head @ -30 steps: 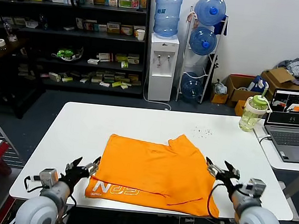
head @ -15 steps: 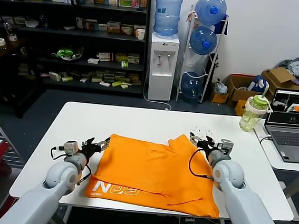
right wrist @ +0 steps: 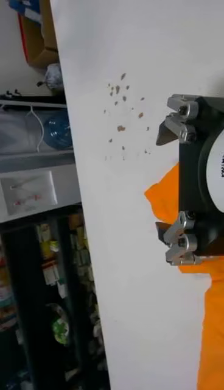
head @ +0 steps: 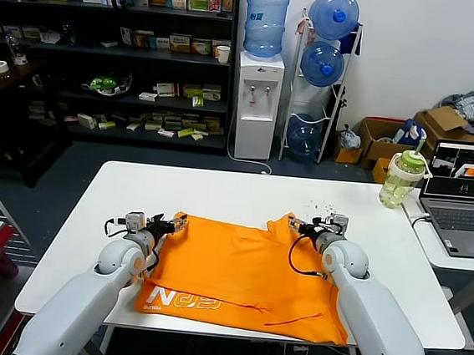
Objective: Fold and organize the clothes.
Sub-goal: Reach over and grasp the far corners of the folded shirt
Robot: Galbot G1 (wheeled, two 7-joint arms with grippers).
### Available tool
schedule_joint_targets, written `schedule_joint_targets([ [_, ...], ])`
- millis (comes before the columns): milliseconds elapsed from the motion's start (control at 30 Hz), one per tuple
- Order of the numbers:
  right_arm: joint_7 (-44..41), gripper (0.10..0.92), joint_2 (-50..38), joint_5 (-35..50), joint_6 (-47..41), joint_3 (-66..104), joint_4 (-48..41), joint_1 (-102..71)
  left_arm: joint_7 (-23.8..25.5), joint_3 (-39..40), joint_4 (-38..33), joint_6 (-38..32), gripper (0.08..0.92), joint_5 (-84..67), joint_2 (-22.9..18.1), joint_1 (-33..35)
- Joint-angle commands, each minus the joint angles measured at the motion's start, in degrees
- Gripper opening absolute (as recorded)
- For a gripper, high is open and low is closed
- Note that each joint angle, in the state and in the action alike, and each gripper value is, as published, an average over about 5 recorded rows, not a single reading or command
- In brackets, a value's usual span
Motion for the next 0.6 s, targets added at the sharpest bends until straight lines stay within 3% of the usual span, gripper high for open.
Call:
schedule_joint_targets([
  [33, -0.61, 0.823, 0.81, -0.28, -1.48, -1.35, -3.10, 2.20, 0.98, 2.92, 5.00, 0.24, 0.823, 2.36, -1.20, -4.05],
  [367, -0.41, 0.794, 0.61, 0.46, -2.93, -1.47, -2.59, 1.14, 1.00, 4.41, 4.47, 0.54, 0.817, 3.39, -0.53, -3.72],
  [600, -0.47, 0.605, 0.38, 0.98, -3.16, -1.55, -2.25, 1.07, 0.78, 4.75, 3.86, 0.71, 0.646, 3.32, -0.41, -3.54],
])
